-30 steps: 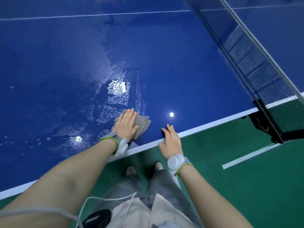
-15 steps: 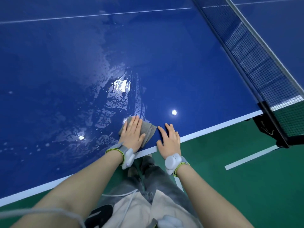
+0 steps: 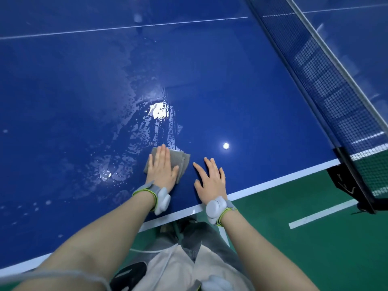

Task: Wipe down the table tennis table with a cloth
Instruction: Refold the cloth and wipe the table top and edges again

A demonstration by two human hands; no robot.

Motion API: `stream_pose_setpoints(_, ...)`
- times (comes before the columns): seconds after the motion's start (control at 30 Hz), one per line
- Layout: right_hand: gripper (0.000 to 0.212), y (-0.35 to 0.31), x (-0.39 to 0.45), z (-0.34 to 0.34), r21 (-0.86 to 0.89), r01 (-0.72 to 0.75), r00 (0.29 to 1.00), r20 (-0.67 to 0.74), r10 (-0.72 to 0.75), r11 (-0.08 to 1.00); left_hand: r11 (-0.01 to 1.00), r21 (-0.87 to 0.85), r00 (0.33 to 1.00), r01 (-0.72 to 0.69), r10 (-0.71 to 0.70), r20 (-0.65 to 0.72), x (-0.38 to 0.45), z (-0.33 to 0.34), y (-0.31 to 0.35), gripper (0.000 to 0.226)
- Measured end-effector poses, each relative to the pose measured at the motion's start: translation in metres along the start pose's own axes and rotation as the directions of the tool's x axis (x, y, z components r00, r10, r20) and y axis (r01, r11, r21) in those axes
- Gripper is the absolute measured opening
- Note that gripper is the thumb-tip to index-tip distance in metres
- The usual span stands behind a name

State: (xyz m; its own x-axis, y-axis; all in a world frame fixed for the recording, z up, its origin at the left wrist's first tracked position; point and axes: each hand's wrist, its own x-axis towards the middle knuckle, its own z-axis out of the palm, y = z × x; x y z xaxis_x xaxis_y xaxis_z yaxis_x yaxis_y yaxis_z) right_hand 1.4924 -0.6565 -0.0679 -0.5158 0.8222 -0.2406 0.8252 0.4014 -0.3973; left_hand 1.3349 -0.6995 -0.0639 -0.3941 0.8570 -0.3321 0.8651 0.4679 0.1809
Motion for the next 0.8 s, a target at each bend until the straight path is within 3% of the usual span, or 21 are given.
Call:
stream_pose_setpoints(0.17, 0.051, 0.003, 0.017, -0.002, -0.055, 0.030, 0.999, 0.015, -0.030, 0.998, 0.979, 0.055, 0.980, -0.195, 0.192, 0.055, -0.003, 0.009, 0.016, 0.074)
stream_pose_setpoints(0.23, 0.056, 0.004, 0.023, -0.002, -0.061, 0.049, 0.999, 0.008, -0.049, 0.997, 0.974, 0.110, 0.980, -0.198, 0.195, 0.040, 0.003, 0.001, 0.010, 0.069)
stream_pose_setpoints(0.3, 0.059, 0.004, 0.031, -0.003, -0.085, 0.062, 0.998, 0.008, -0.062, 0.994, 0.979, 0.114, 0.985, -0.168, 0.170, -0.011, 0.011, -0.005, -0.001, 0.068)
stream_pose_setpoints(0.4, 0.053, 0.007, 0.040, -0.006, -0.114, 0.078, 0.997, 0.032, -0.075, 0.990, 0.999, 0.024, 1.000, 0.029, -0.028, -0.012, 0.032, -0.016, -0.019, 0.059)
stream_pose_setpoints(0.53, 0.059, 0.005, 0.050, -0.002, -0.172, 0.086, 0.995, -0.025, -0.092, 0.981, 0.990, -0.006, 0.990, 0.141, -0.141, 0.026, 0.049, -0.023, -0.012, 0.062)
stream_pose_setpoints(0.8, 0.048, 0.007, 0.071, 0.008, -0.287, 0.119, 0.970, -0.173, -0.173, 0.951, 0.996, 0.061, 0.998, -0.068, 0.067, 0.020, 0.048, -0.010, 0.023, 0.062)
